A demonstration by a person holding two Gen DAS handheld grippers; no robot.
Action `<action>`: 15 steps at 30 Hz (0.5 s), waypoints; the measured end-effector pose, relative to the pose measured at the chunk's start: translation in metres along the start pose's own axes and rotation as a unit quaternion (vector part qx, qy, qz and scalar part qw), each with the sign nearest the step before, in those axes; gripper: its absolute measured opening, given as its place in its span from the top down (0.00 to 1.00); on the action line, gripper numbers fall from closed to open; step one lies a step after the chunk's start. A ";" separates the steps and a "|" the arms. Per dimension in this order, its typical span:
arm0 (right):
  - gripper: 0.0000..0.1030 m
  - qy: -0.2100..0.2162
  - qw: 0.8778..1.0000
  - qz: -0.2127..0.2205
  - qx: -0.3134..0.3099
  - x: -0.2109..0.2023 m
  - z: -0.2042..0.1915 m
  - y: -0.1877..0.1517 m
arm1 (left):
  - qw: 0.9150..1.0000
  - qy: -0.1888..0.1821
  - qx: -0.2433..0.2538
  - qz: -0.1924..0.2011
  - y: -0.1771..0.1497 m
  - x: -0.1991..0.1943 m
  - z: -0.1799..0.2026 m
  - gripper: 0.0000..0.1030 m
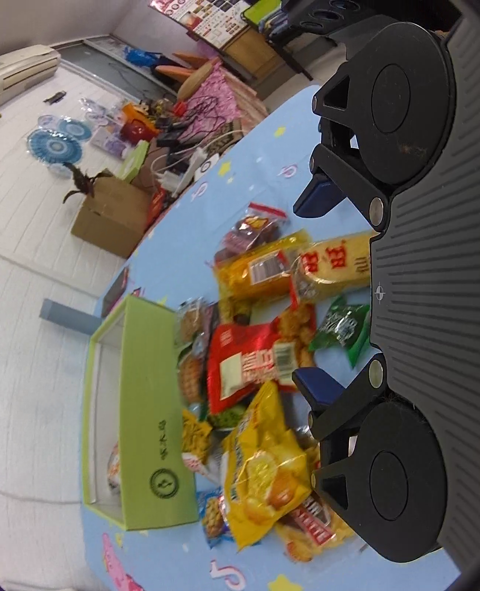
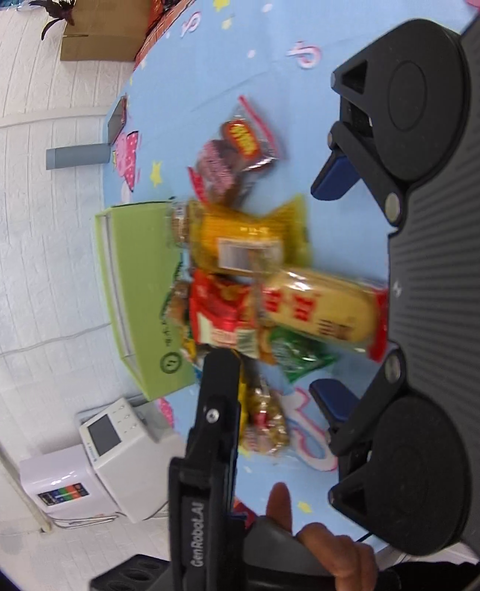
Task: Organize snacks
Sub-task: 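Return the left gripper to the pile toward the yellow Wangwang cracker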
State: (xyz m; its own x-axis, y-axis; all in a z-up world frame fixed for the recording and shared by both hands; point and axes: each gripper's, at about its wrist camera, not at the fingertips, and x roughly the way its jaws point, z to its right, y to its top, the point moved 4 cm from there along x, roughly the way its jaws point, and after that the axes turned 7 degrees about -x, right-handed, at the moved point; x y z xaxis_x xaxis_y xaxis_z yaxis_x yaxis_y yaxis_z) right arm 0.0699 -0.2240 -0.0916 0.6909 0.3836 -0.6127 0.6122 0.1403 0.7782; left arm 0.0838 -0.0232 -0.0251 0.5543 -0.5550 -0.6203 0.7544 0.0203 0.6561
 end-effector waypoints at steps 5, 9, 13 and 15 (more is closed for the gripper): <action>0.01 -0.001 0.999 0.001 -0.038 0.003 -0.015 -0.012 | 0.999 -0.014 0.028 -0.018 -0.012 0.010 0.021 0.31; 0.01 0.007 0.999 -0.002 -0.045 0.005 -0.017 -0.016 | 0.998 -0.045 0.019 -0.041 -0.019 0.020 0.026 0.38; 0.01 0.012 0.999 -0.005 -0.047 0.007 -0.019 -0.018 | 0.998 -0.021 0.002 -0.063 -0.022 0.034 0.014 0.39; 0.01 0.011 0.999 -0.003 -0.048 0.008 -0.020 -0.017 | 0.998 0.008 -0.001 -0.062 -0.023 0.034 0.001 0.40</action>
State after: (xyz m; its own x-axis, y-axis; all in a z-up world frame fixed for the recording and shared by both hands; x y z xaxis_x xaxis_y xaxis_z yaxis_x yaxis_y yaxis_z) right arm 0.0570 -0.2048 -0.1067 0.6774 0.4025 -0.6157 0.5766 0.2291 0.7842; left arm 0.0849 -0.0432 -0.0604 0.4622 -0.5407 -0.7028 0.8180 -0.0461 0.5734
